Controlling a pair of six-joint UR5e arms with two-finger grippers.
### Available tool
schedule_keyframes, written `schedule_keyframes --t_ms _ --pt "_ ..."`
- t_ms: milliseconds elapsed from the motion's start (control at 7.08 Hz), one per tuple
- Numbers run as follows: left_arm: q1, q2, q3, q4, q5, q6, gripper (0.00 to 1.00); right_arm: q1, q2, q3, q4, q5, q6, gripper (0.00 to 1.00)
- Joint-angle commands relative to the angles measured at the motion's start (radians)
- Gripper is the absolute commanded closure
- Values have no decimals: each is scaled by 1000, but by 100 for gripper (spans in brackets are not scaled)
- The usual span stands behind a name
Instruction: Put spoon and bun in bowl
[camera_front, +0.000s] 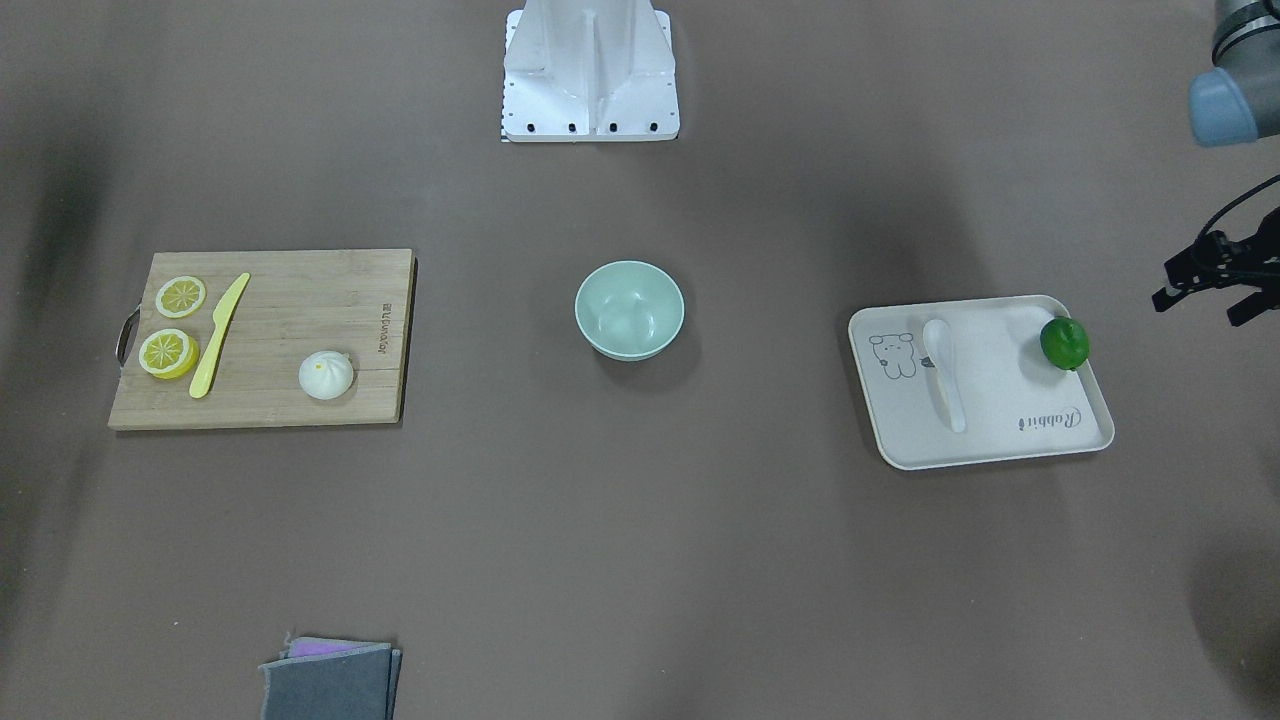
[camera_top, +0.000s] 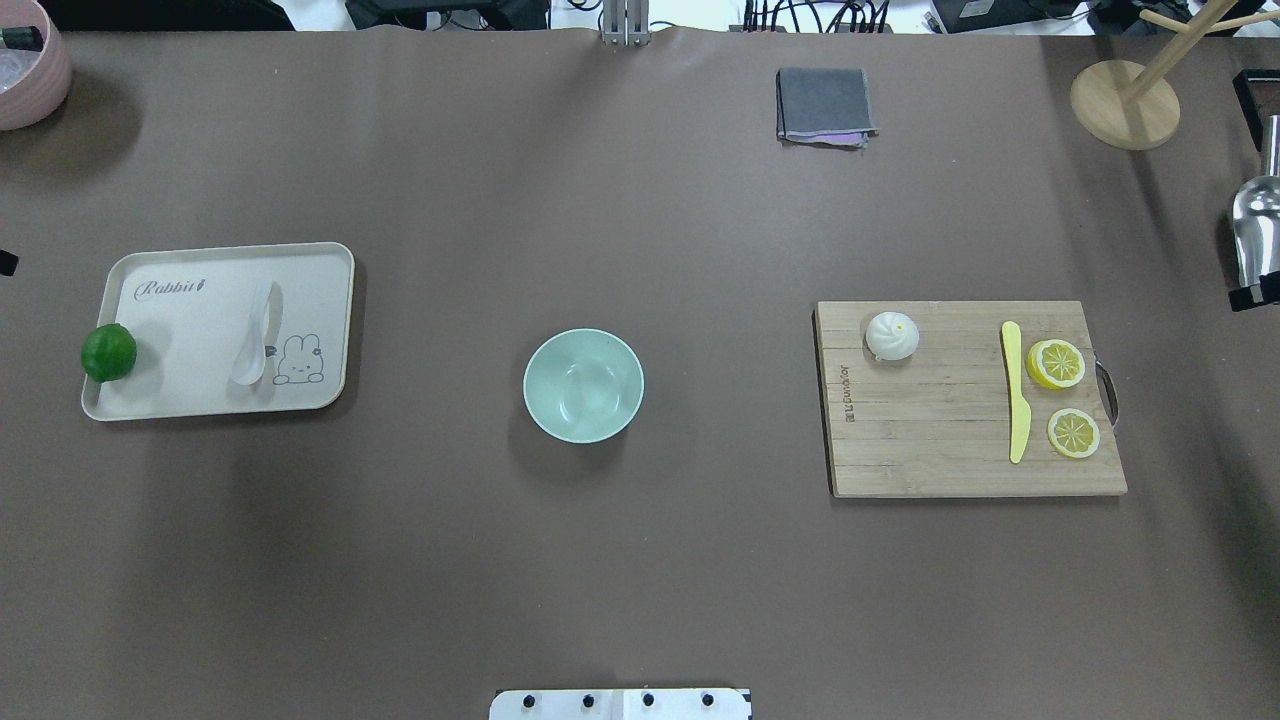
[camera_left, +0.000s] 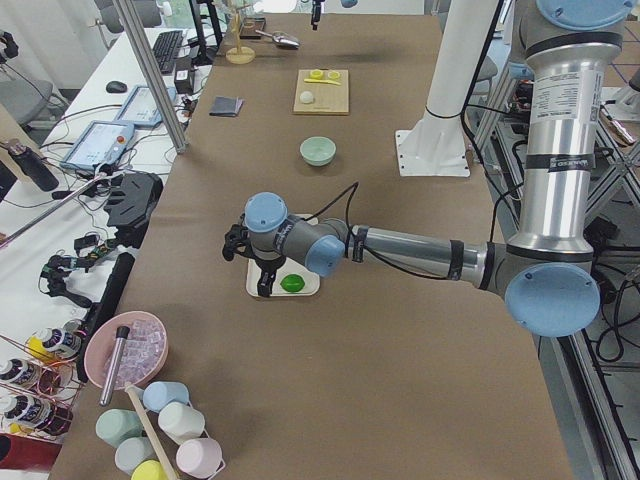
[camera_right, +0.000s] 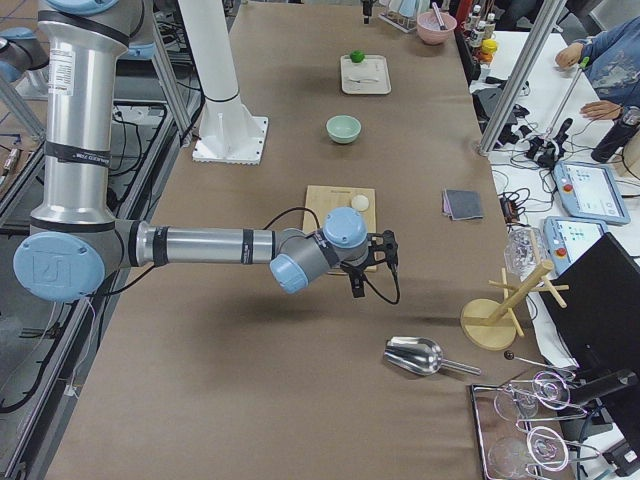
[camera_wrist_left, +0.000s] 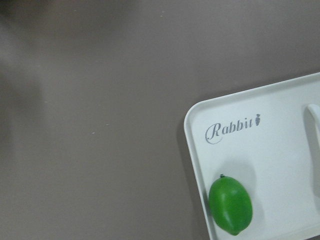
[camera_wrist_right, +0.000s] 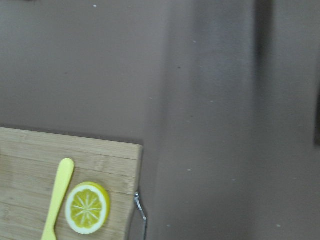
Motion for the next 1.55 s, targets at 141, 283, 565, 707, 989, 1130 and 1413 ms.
schedule_keyframes --t_ms 141,283,565,707,989,1130,1413 --pt "239 -146 30 2 126 -278 8 -177 43 52 59 -94 178 0" --pt "281 -222 83 2 147 -335 14 -212 72 52 57 -115 180 0" --pt "373 -264 158 -6 235 -363 23 -248 101 61 54 -125 204 0" --pt "393 -267 186 -8 244 -362 32 -269 130 61 53 -129 264 0" --pt "399 -266 196 -8 246 -359 60 -286 141 63 53 -145 292 0" --pt "399 -266 194 -6 241 -360 99 -286 141 66 51 -145 293 0" --pt "392 -282 182 9 214 -360 100 -286 141 69 51 -145 293 0"
